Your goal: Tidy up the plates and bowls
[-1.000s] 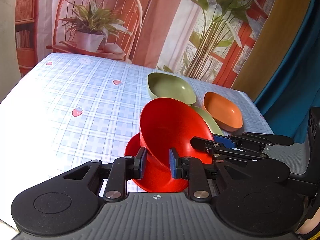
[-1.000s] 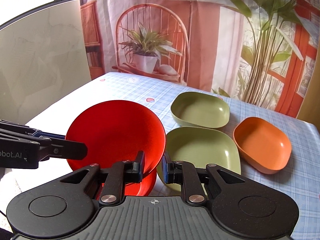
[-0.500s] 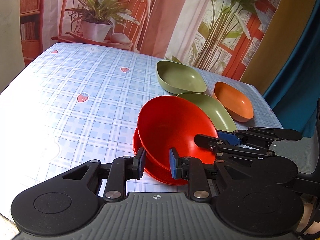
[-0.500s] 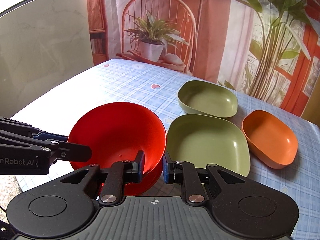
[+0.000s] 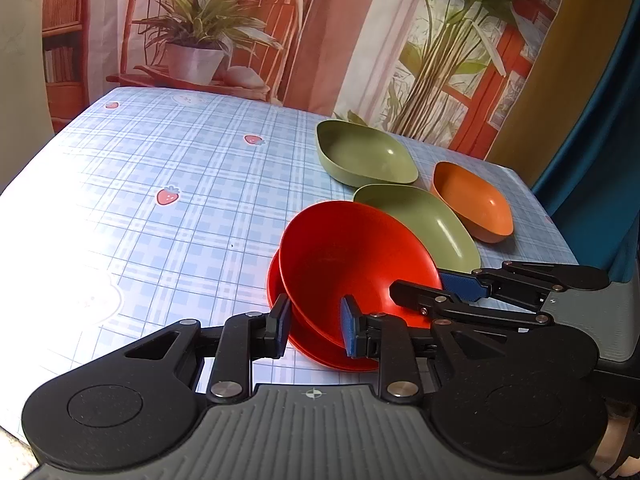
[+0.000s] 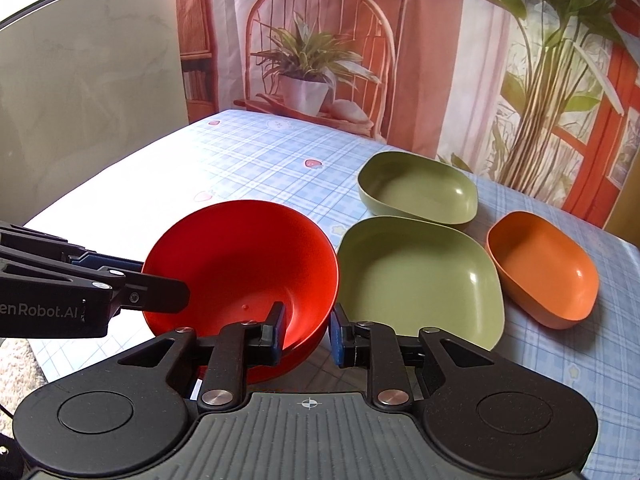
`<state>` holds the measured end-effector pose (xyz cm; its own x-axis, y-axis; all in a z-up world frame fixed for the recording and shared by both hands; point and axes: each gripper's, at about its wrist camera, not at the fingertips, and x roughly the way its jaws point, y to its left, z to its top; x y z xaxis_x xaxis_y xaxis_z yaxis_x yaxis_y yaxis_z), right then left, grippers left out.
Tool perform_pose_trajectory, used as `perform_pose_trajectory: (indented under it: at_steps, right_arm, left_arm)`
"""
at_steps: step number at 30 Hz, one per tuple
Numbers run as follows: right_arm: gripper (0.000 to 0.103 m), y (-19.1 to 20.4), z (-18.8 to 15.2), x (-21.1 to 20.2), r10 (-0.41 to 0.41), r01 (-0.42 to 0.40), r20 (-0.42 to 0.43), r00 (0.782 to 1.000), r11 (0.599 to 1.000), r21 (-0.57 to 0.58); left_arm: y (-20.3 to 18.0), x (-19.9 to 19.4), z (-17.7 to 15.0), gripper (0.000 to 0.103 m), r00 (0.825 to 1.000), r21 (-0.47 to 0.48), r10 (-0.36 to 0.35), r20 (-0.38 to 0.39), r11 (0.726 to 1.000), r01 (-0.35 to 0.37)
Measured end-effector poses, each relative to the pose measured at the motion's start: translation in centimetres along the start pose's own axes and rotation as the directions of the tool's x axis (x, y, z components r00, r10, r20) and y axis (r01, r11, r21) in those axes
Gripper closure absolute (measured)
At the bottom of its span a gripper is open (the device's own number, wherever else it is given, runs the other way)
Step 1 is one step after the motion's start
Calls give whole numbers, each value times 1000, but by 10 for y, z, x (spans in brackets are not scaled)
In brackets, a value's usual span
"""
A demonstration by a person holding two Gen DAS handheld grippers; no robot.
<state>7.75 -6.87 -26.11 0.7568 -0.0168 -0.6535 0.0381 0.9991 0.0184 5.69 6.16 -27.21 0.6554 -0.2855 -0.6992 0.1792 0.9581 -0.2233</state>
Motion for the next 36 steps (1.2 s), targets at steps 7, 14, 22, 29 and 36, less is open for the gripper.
perform_pose_trajectory:
  at_steps: [7, 14, 22, 29, 36]
  right_arm:
    - [81, -4, -2, -5, -2, 2, 15, 1000, 1000, 13]
    - [81, -8, -3, -12, -11, 10, 40, 999, 999, 31]
    - [80, -22, -6, -21, -26, 21, 70, 997, 997, 79]
    - [80, -38, -9, -28, -42, 31, 93, 995, 993, 118]
    - [76, -62, -15, -35, -69, 50, 114, 991, 985, 162]
  left_arm:
    - [-1, -4, 2, 63, 999, 7, 22, 28, 1000, -23]
    - [-4, -6, 3, 63, 999, 12, 30, 44, 999, -31]
    - [-8, -7, 2, 63, 998, 29, 33, 53, 999, -35]
    - [-15, -4, 4, 63, 998, 50, 32, 51, 998, -35]
    - [-30, 0, 12, 63, 998, 87, 21, 61, 996, -27]
